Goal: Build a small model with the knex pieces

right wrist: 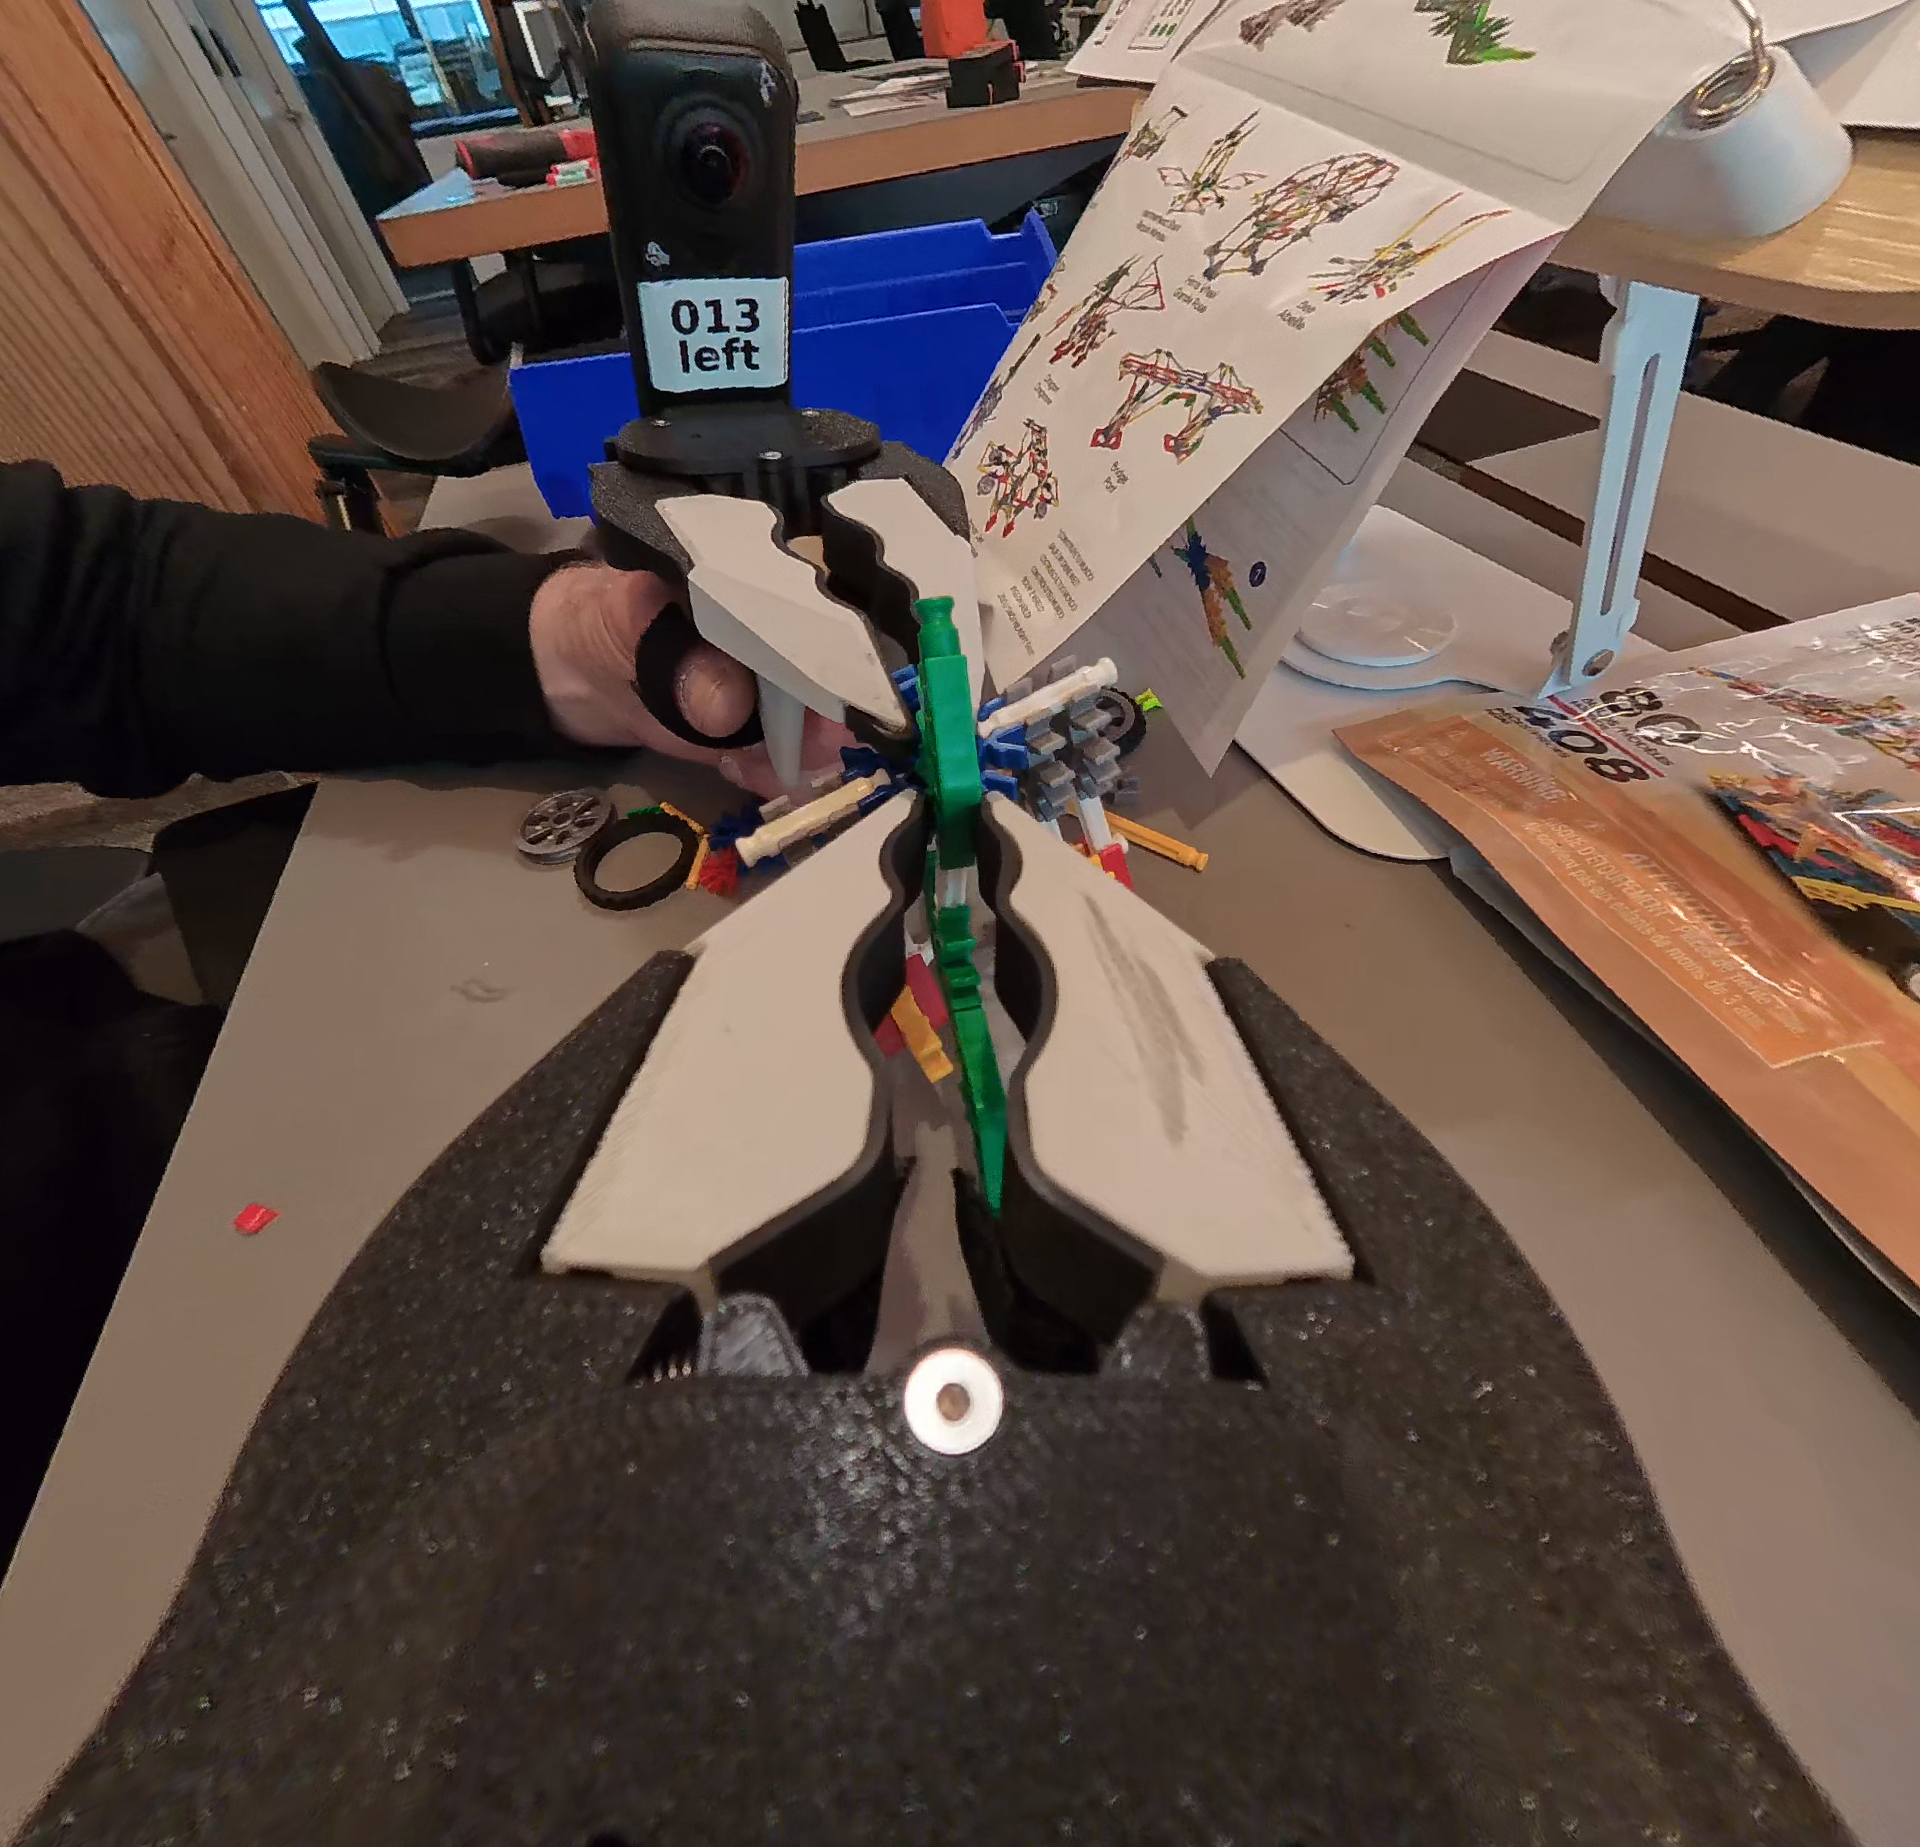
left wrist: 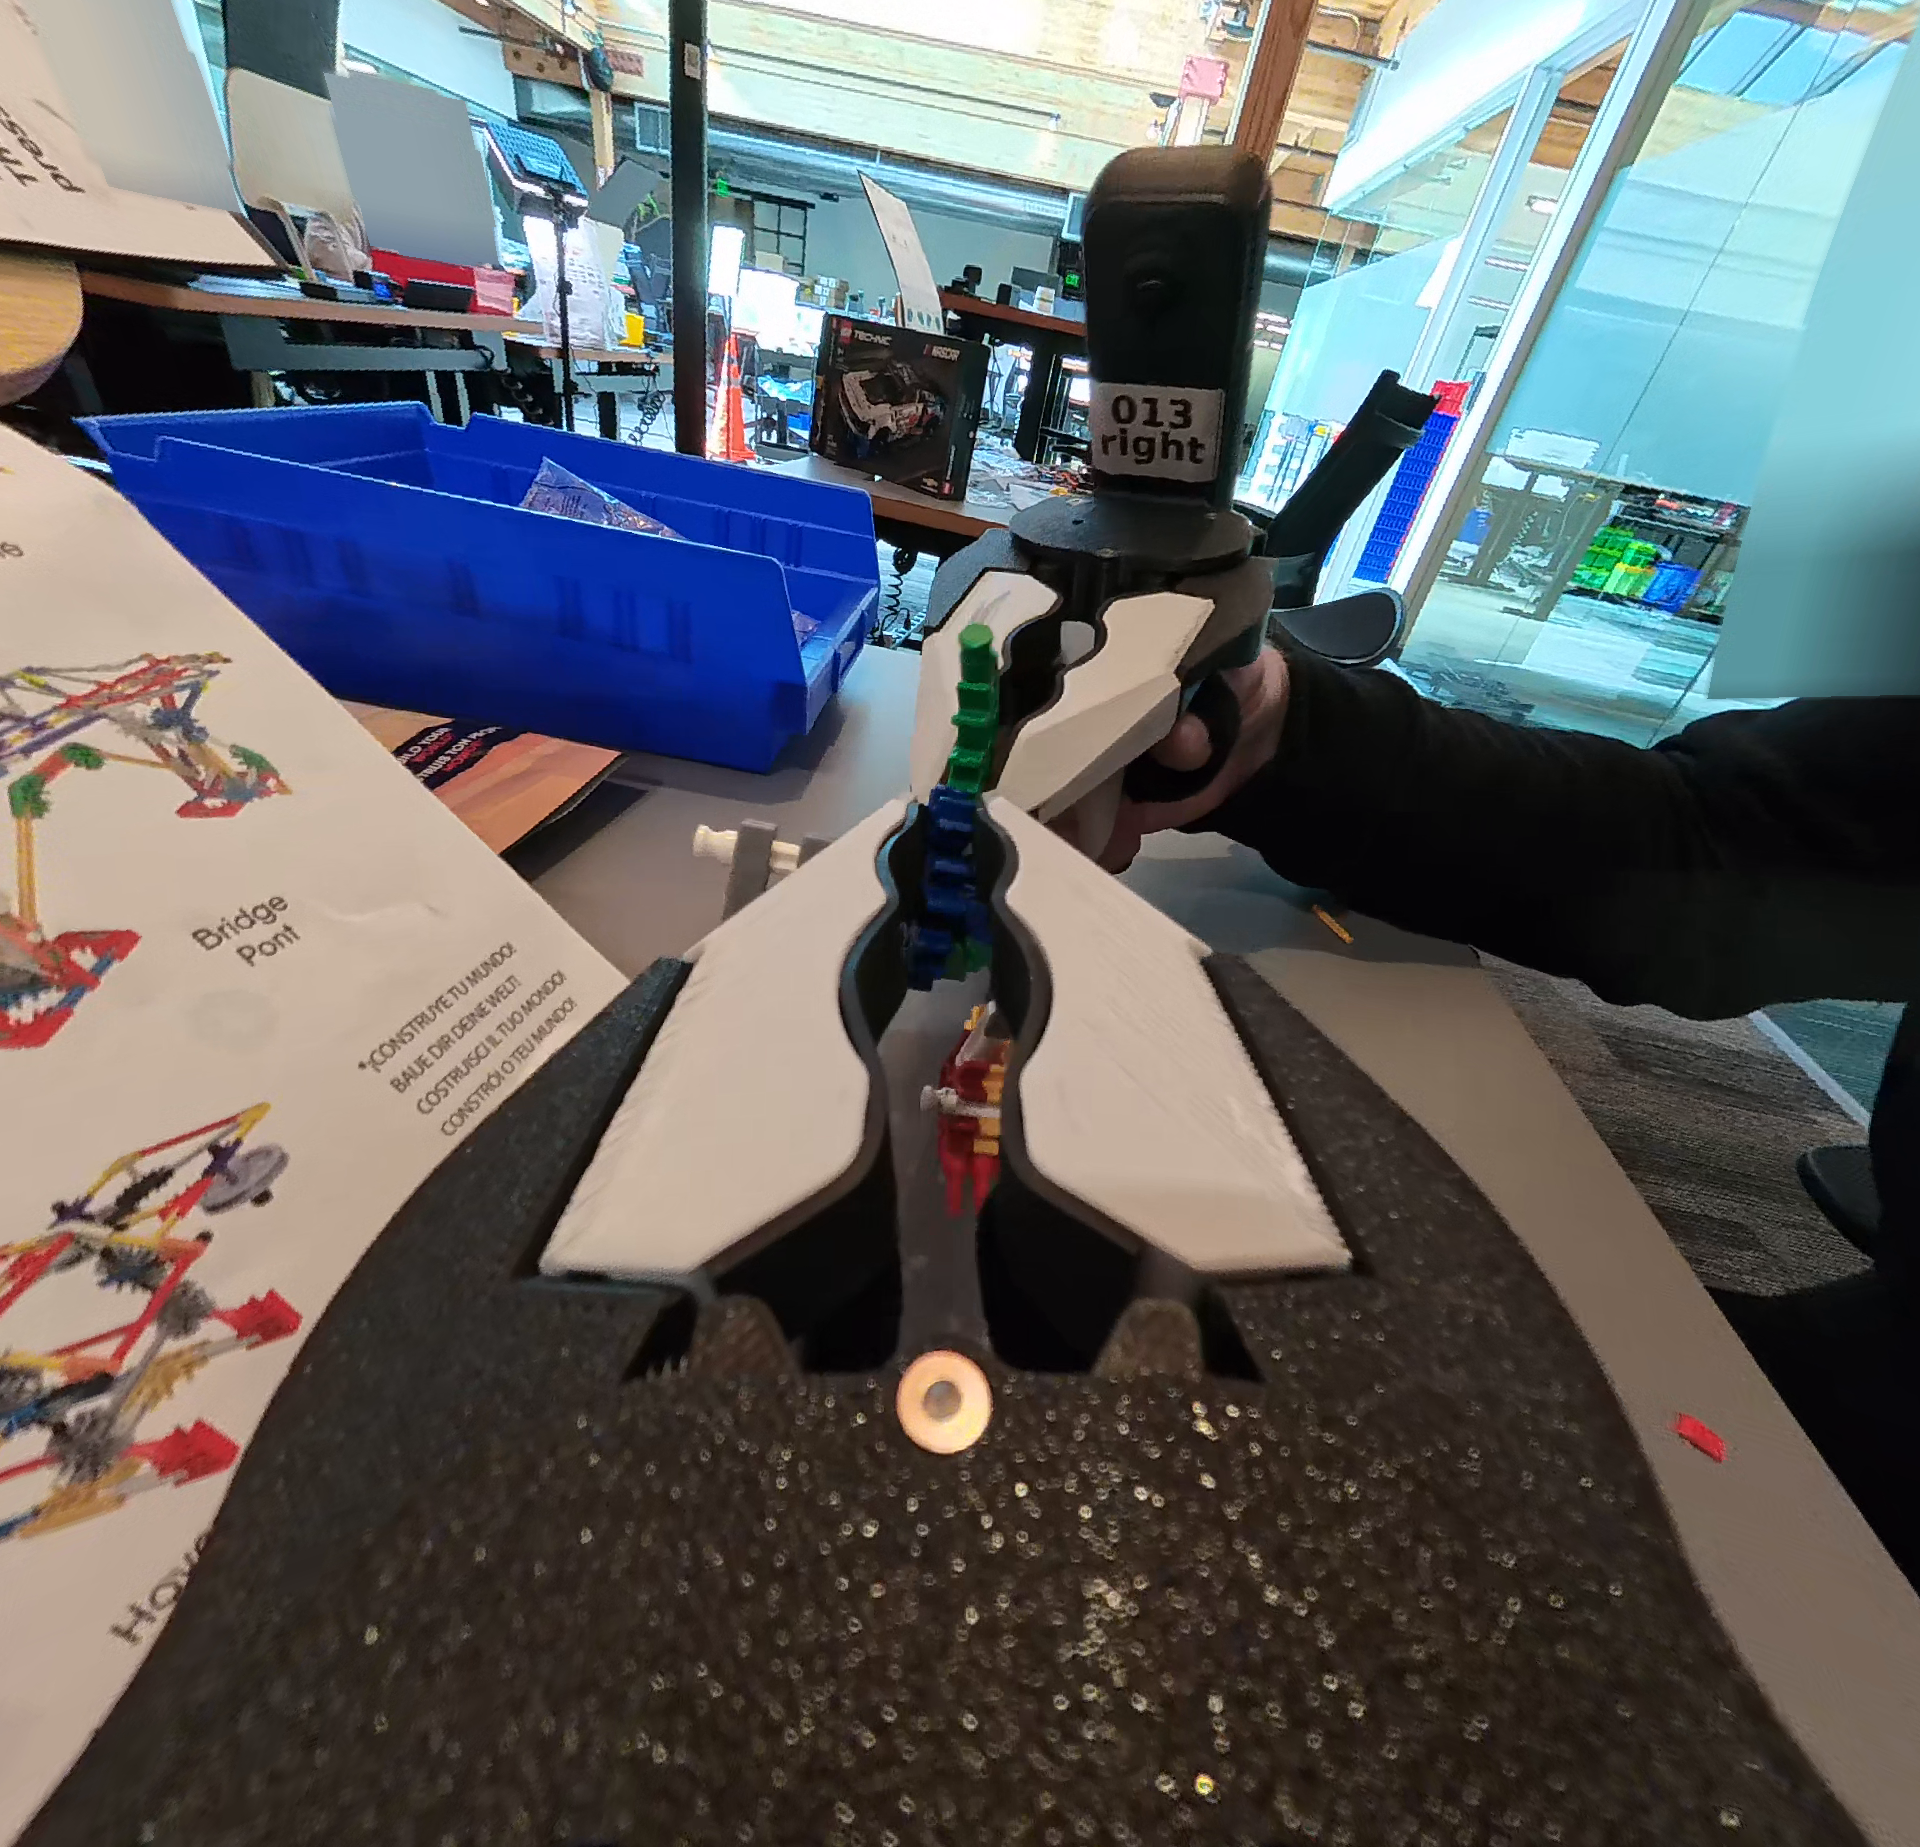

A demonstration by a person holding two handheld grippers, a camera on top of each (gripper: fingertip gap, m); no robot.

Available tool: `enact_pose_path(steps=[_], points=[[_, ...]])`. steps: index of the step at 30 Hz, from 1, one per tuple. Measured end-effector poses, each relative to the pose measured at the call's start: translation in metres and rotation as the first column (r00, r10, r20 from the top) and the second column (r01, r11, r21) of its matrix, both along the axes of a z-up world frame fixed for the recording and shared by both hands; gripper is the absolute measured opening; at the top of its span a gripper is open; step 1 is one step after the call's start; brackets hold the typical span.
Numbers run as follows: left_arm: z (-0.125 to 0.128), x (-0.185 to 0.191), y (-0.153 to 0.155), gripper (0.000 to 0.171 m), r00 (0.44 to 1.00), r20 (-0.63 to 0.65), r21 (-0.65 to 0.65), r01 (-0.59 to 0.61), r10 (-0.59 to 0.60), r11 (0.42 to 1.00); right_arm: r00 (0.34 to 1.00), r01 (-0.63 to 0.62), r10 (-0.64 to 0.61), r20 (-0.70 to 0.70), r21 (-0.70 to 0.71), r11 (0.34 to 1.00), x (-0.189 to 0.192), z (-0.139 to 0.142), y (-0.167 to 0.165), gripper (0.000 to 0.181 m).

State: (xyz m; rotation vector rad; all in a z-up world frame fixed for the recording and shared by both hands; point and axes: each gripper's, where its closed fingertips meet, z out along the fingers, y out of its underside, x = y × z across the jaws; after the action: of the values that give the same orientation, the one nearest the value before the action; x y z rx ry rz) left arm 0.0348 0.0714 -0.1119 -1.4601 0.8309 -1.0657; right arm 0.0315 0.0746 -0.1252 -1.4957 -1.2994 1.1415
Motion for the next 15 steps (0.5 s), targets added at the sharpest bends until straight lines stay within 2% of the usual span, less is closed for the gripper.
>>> enact_pose_path(steps=[6,15], points=[[-0.0036,0.0050,-0.0023,0.006,0.999,-0.032,0.020,0.005,-0.005,1.000,1.000,0.003,-0.003,0.008,0.021,1.000,-0.0021,-0.0006,-0.0014,0.015],[-0.0020,0.0056,-0.0007,0.006,1.000,-0.016,0.006,0.002,-0.001,1.000,1.000,-0.001,0.001,0.003,0.055,0.999,-0.0019,0.0004,-0.0019,0.010]])
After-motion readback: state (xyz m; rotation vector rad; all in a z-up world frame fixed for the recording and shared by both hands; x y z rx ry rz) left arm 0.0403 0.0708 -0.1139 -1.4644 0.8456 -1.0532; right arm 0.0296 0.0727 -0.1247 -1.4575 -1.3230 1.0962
